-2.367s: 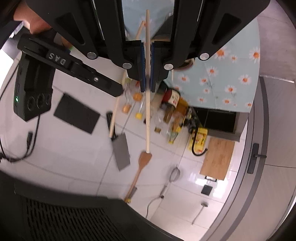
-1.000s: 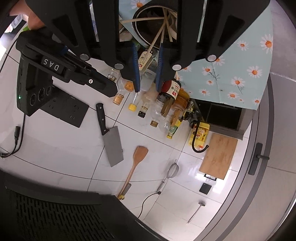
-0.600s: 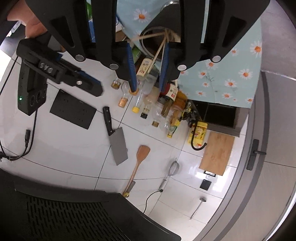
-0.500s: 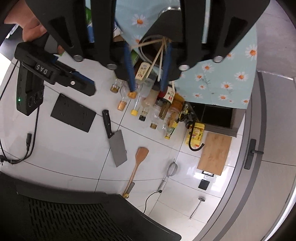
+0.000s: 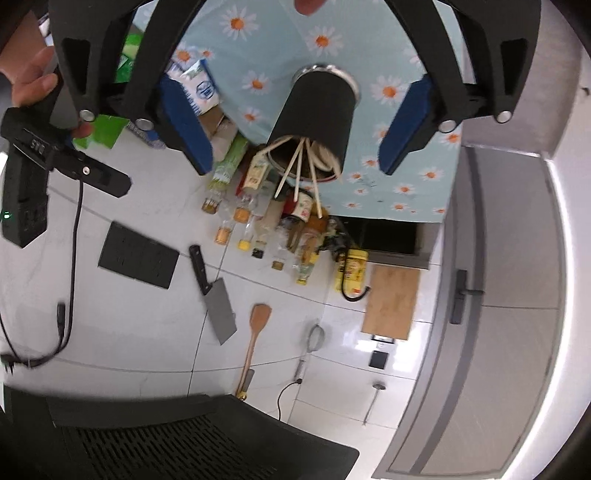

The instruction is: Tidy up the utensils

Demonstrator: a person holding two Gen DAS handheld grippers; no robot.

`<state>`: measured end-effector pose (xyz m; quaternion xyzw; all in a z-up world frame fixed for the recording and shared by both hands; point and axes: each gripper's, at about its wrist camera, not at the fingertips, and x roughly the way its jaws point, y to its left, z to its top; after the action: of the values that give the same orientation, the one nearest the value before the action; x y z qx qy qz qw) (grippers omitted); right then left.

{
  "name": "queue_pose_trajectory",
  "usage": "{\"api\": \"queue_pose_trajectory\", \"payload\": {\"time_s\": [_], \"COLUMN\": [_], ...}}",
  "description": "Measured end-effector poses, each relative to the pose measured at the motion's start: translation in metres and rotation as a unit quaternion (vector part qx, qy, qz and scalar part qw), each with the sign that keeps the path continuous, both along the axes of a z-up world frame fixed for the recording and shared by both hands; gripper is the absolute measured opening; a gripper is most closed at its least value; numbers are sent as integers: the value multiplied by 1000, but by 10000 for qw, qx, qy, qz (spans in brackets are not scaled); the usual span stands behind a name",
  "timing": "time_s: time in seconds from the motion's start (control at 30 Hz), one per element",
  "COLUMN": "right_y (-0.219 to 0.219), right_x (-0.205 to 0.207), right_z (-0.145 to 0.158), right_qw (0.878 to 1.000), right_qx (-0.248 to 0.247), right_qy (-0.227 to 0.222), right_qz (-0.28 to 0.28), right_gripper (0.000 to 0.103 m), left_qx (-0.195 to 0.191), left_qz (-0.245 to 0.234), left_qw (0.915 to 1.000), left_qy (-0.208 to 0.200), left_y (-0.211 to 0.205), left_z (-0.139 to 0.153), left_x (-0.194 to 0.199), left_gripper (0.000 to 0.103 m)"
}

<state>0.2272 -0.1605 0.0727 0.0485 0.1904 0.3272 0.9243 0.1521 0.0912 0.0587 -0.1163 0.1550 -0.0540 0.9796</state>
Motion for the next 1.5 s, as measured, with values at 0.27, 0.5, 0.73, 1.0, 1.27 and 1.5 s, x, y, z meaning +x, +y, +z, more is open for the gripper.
{"api": "queue_pose_trajectory", "payload": {"time_s": [0.27, 0.5, 0.73, 1.0, 1.27, 1.5], "right_y": [-25, -42, -53, -60, -61, -62], "right_x": [-39, -68, -83, -95, -100, -105], "right_z": [-18, -40, -53, -59, -67, -77], "right_qw": [9995, 9986, 9981, 9978, 9967, 9958], "right_qx": [-242, -378, -441, -387, -472, -517], "right_qy": [12, 174, 309, 381, 533, 614], "right_qz": [218, 314, 302, 367, 398, 439], "right_gripper": [98, 98, 98, 98, 98, 98], "left_qx": [533, 648, 469, 516, 524, 489], "left_qz": [166, 336, 453, 509, 551, 506], "left_qw": [9974, 9948, 9940, 9928, 9912, 9891], "left_qy": [449, 715, 874, 953, 1087, 1294], "left_y": [-48, -76, -83, -94, -100, -103], "left_z": [-16, -35, -44, -49, -57, -70], "left_x": [-47, -77, -93, -107, -111, -114], "left_gripper": [96, 96, 97, 97, 97, 97]}}
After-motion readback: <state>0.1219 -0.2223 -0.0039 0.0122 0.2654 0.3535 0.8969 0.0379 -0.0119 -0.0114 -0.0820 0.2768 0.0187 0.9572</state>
